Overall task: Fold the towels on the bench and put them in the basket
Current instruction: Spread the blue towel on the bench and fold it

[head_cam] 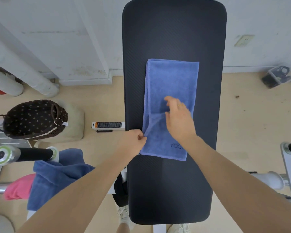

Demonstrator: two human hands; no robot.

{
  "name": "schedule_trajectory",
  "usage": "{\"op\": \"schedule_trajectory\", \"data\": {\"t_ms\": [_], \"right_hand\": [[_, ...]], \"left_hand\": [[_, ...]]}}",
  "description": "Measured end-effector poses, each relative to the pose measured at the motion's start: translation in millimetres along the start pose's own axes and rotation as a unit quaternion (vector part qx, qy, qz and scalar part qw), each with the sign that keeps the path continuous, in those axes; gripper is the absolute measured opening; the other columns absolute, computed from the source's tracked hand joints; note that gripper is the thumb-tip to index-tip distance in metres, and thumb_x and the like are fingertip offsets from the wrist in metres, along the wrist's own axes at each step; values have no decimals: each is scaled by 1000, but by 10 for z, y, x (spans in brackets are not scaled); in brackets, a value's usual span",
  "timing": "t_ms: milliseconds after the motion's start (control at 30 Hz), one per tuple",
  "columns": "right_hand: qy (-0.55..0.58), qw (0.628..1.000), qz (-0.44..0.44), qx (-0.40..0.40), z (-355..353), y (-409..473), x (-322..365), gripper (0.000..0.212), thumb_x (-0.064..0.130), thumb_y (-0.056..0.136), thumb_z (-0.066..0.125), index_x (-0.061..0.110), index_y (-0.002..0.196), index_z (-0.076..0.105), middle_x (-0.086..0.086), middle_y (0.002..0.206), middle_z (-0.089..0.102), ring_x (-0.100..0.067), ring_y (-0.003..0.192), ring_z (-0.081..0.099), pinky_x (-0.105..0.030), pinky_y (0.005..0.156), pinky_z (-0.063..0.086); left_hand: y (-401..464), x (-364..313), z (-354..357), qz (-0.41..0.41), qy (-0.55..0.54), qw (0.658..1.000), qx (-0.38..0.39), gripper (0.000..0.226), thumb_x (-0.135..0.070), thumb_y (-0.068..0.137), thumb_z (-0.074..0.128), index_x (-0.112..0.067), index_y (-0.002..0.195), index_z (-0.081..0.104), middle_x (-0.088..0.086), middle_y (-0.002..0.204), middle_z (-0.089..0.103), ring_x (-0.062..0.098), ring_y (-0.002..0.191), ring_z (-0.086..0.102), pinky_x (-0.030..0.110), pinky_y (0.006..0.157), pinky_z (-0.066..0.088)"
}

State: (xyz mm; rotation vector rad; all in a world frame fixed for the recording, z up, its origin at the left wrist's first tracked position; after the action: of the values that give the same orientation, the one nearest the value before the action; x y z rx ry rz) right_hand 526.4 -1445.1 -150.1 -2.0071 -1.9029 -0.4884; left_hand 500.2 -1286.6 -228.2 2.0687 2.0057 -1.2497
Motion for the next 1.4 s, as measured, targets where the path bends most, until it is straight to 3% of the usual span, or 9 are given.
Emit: {"op": "schedule_trajectory", "data": {"t_ms": [167, 300, 433, 633, 833, 967, 1200, 1300, 1400], "right_hand": [[-87, 995, 20, 39, -63, 341, -162, 55, 5, 93, 42, 18, 145, 27, -5, 133, 43, -26, 111, 45, -35, 82, 39], [-80, 992, 51, 85, -133, 520, -183, 70, 3, 91, 38, 26, 150, 6, -3, 110, 48, -21, 79, 44, -29, 49, 29], [-56, 988, 62, 130, -175, 650, -202, 75, 2, 88, 38, 29, 149, 4, -1, 82, 46, -21, 67, 44, -27, 45, 27], [17, 994, 63, 90, -389, 793, -293, 55, 9, 95, 32, 25, 147, 24, -6, 107, 58, -24, 85, 51, -33, 67, 42], [-58, 998, 9, 15, -514, 855, -292, 52, 11, 97, 35, 16, 147, 24, -7, 141, 37, -29, 121, 38, -40, 93, 39], [-95, 995, -4, 34, -374, 747, -307, 53, 27, 101, 30, 18, 150, 11, -8, 157, 8, -27, 142, 12, -40, 110, 24], [-116, 993, -9, 10, -391, 738, -307, 52, 32, 100, 32, 18, 149, 19, -7, 157, 15, -26, 143, 17, -43, 115, 12], [-123, 992, -14, 5, -416, 743, -320, 52, 31, 100, 32, 19, 149, 19, -7, 157, 14, -25, 144, 16, -41, 116, 9], [-103, 994, -3, 24, -377, 728, -388, 63, 33, 98, 39, 18, 150, 7, -6, 159, -1, -25, 146, 3, -39, 115, 14]], "left_hand": [[100, -355, -244, -9, -139, 988, -64, 18, -25, 87, 57, -13, 73, 55, -3, 66, 54, 12, 63, 49, 18, 56, 39], [240, -563, -341, -67, -282, 955, -56, 27, -34, 87, 58, -13, 72, 49, 5, 68, 44, 17, 66, 42, 25, 58, 34], [301, -604, -415, -131, -426, 892, -75, 18, -24, 86, 64, -11, 76, 56, 10, 79, 51, 21, 72, 46, 30, 66, 41], [480, -1009, -723, 13, -265, 955, -134, 40, -10, 82, 61, -13, 55, 33, 2, 53, 35, 13, 52, 29, 27, 52, 29], [525, -939, -1025, 20, -158, 961, -224, 15, -19, 96, 44, -7, 98, 52, 2, 84, 54, 17, 74, 51, 28, 66, 42], [543, -855, -998, 25, -125, 970, -208, 13, -12, 91, 45, -11, 104, 49, 2, 84, 58, 23, 78, 56, 35, 67, 47], [747, -1067, -1142, -8, -205, 954, -220, 32, -39, 88, 54, -16, 67, 49, -3, 61, 48, 12, 54, 43, 25, 54, 37], [868, -1158, -1219, 7, -223, 944, -244, 41, -28, 86, 58, -12, 55, 38, 0, 52, 35, 15, 49, 31, 23, 49, 30], [915, -1226, -1318, 28, -244, 932, -266, 22, -16, 87, 58, -17, 66, 49, -7, 62, 48, 8, 58, 45, 16, 56, 37]]}}
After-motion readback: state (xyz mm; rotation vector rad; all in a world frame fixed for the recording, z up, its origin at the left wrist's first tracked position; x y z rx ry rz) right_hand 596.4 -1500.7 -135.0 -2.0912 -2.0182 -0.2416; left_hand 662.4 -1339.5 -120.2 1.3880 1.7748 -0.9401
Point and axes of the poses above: each hand's wrist, its own y-axis towards the middle knuckle, its own z-axis out of the palm, x = y × z, the point moved 9 cm from there along y, towards the middle knuckle
